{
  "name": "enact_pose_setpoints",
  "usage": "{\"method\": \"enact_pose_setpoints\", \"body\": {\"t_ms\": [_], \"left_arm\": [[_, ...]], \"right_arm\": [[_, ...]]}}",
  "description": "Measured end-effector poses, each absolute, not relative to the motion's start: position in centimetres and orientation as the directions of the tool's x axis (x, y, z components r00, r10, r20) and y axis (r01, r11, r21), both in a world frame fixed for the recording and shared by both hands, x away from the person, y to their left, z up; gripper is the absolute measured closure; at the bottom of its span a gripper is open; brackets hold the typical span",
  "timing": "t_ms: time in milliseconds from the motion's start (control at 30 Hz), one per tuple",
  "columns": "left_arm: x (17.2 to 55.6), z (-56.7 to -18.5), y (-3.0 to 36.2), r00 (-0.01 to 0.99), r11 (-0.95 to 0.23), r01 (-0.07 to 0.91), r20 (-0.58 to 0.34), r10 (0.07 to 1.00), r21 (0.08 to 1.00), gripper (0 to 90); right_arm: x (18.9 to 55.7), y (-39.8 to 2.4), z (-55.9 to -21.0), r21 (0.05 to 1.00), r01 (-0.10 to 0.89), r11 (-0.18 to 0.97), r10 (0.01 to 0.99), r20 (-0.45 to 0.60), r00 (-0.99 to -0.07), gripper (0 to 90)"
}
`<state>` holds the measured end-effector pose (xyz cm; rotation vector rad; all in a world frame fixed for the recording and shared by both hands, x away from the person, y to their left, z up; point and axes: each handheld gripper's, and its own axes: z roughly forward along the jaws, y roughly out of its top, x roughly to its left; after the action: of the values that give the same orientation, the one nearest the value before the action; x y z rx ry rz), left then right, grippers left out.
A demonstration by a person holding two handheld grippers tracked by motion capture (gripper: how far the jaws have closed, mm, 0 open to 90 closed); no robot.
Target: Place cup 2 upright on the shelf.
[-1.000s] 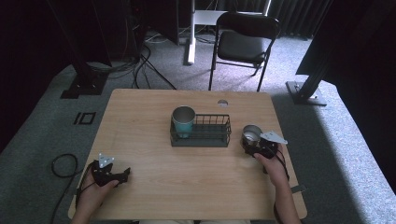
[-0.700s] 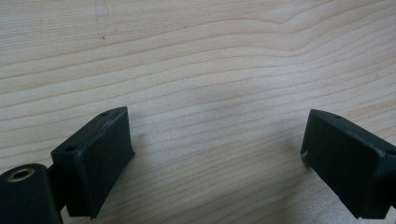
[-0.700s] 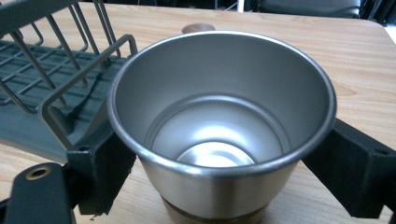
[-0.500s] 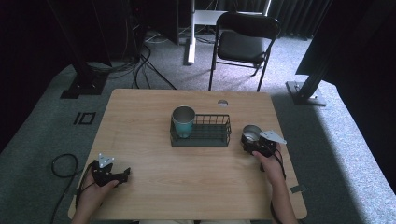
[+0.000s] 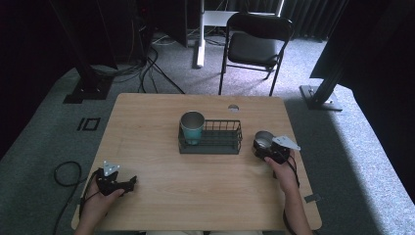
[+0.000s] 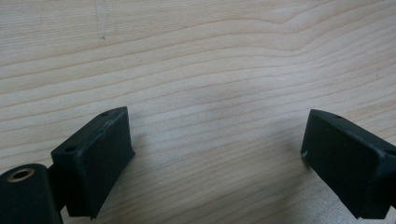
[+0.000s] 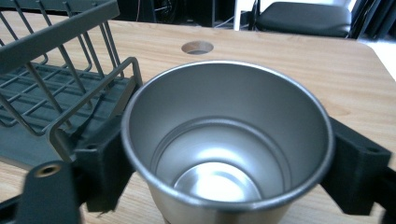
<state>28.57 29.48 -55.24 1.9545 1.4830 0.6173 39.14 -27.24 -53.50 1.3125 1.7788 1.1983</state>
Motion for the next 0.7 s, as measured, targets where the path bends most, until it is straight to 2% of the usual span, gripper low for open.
{"method": "enact_pose_setpoints", "body": {"t_ms": [700], "left_arm": [[28.6, -55.2, 29.5, 0.267, -0.195, 0.684, 0.006, 0.964, 0.703, 9.4]], "right_arm": [[38.9, -27.9, -51.2, 0.909, 0.404, 0.104, 0.953, 0.025, -0.302, 17.9]]}}
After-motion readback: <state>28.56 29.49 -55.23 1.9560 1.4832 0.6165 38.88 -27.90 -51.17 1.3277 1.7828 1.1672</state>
